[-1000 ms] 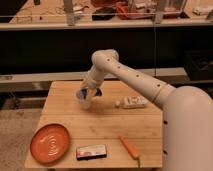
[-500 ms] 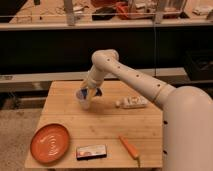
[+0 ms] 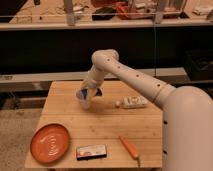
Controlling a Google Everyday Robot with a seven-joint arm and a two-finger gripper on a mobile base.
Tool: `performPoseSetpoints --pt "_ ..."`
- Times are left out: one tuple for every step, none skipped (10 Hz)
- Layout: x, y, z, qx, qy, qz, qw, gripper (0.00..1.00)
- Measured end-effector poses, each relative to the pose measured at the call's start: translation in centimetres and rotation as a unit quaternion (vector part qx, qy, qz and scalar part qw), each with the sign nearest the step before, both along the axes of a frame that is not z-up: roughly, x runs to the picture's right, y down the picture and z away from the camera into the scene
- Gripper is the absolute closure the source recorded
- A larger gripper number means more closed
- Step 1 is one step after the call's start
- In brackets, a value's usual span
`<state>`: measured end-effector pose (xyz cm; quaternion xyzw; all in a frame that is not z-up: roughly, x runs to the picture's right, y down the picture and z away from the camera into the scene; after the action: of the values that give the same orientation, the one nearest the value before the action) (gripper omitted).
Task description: Place the white sponge in the ceramic cup
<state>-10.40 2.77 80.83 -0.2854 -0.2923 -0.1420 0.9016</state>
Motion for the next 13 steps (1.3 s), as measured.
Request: performPoseSetpoints --pt "0.00 -0.01 0.00 0.000 0.000 0.000 1.0000 0.81" --pt "0.00 0.00 0.00 0.000 0.000 -0.001 1.0000 0.81" --pt "0.00 0.02 0.00 0.000 -0.001 -0.001 1.0000 0.81" --pt "0.02 0.03 -0.01 0.001 -0.001 -0.003 1.0000 0.81" --pt "0.03 0.01 -0.02 0.001 -0.002 -0.003 1.0000 0.81" --pt "0.03 0.02 -0.02 0.000 -0.002 -0.004 1.0000 0.81" --pt "0.02 0.04 -0.03 0.000 -0.002 -0.004 1.0000 0.81" --pt "0.03 0.06 -0.04 0.000 -0.002 -0.005 1.0000 0.81" --pt "0.05 0.05 -0.04 0.001 -0.003 -0.006 1.0000 0.81" --pt "0.07 0.04 -0.02 0.001 -0.003 -0.007 1.0000 0.79" --pt "0.07 0.03 -0.04 0.000 -0.003 -0.007 1.0000 0.75" --pt "0.08 0.03 -0.04 0.000 -0.003 -0.007 1.0000 0.75" --pt "0.09 0.05 -0.08 0.000 -0.005 -0.009 0.9999 0.75"
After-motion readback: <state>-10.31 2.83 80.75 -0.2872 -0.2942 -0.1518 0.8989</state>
